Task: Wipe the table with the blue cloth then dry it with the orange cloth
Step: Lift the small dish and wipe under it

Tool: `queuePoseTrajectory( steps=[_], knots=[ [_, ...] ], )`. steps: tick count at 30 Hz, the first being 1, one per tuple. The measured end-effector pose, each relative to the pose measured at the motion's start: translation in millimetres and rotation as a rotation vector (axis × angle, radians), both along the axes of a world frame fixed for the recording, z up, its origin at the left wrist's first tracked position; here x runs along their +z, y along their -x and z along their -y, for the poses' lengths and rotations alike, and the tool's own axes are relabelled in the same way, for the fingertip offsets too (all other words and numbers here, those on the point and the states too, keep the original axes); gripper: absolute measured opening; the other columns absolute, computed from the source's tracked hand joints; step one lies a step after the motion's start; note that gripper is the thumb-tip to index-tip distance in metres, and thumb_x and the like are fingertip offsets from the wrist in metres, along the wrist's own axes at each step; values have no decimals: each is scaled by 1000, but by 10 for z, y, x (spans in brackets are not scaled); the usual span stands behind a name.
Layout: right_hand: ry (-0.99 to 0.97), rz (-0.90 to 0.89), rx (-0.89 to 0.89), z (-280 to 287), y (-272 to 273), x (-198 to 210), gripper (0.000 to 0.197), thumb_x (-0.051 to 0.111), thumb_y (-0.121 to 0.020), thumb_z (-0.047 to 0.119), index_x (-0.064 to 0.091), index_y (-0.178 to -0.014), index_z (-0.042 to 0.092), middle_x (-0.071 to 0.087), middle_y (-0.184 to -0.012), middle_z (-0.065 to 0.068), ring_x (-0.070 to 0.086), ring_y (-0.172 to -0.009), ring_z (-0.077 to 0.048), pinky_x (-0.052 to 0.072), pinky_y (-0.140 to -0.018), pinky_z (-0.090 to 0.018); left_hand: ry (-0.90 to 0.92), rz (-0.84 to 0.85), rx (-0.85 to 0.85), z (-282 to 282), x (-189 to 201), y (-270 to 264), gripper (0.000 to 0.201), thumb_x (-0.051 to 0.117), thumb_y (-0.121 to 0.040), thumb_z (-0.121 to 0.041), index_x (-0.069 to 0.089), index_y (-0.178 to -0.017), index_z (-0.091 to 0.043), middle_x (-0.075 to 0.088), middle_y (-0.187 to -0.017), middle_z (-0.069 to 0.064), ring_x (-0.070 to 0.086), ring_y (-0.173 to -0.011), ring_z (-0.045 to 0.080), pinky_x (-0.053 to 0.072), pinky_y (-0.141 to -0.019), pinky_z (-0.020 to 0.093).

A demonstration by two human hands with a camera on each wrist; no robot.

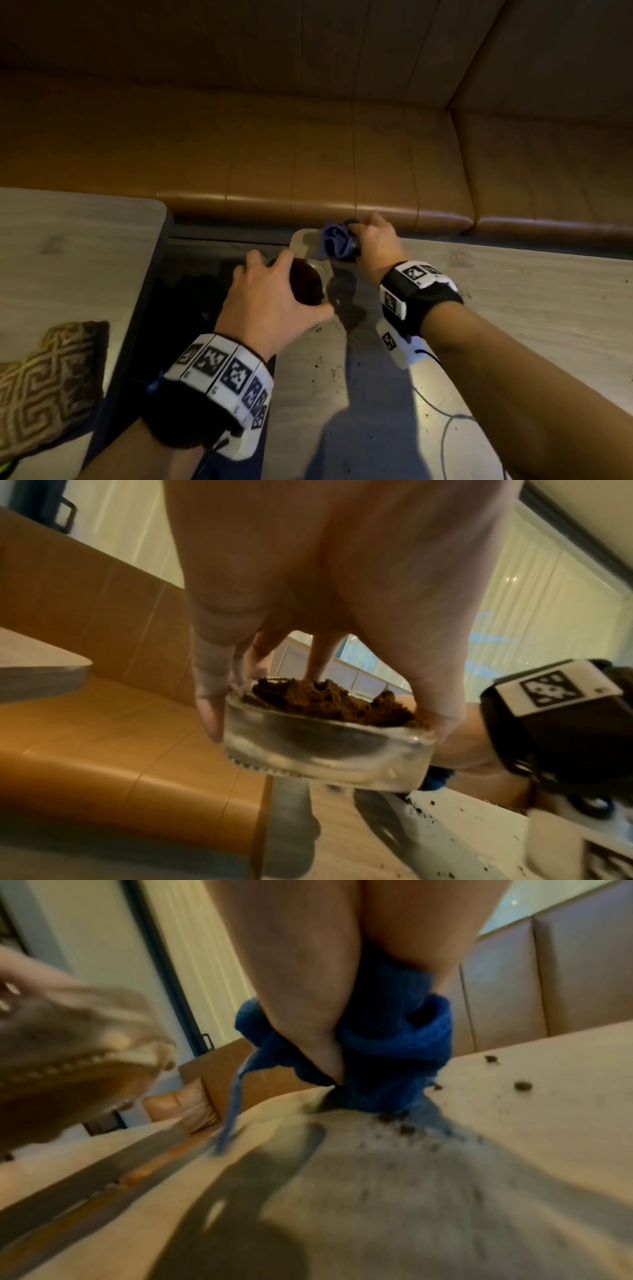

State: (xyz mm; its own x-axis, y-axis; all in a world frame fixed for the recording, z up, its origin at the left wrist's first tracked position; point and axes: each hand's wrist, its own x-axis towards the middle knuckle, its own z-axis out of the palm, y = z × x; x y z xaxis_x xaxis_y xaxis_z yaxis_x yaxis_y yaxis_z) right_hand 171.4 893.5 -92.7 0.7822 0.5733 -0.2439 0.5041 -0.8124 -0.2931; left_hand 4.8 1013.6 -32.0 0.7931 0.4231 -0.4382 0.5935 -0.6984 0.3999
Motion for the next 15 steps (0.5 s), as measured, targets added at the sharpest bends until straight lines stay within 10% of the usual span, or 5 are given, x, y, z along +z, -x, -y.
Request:
queuePoseTrajectory(
  steps=[8, 13, 15],
  knots=[
    [-145, -105, 206, 284, 610, 334, 40, 70, -80, 8, 63, -119, 12, 57, -121, -6, 55, -110, -22, 38, -91, -16, 121, 2, 19, -250, 31, 372, 92, 73, -63, -74, 30, -139, -45, 34, -134, 1, 38, -128, 26, 46, -101, 43],
    [-16, 2, -1, -325, 37, 244, 24, 65, -85, 19, 65, -107, 10, 64, -103, -10, 61, -97, -28, 39, -71, -25, 82, 40, 32, -273, 23, 652, 89, 73, -63, -72, 30, -138, -47, 33, -131, -3, 39, -126, 22, 45, -100, 39],
    [84, -72, 94, -495, 133, 141, 38, 71, -80, 19, 62, -117, 16, 62, -116, -8, 60, -106, -26, 48, -83, -30, 83, 78, 39, -257, 0, 770, 88, 73, -63, -72, 32, -136, -48, 35, -128, -6, 42, -123, 20, 46, -97, 36]
  ],
)
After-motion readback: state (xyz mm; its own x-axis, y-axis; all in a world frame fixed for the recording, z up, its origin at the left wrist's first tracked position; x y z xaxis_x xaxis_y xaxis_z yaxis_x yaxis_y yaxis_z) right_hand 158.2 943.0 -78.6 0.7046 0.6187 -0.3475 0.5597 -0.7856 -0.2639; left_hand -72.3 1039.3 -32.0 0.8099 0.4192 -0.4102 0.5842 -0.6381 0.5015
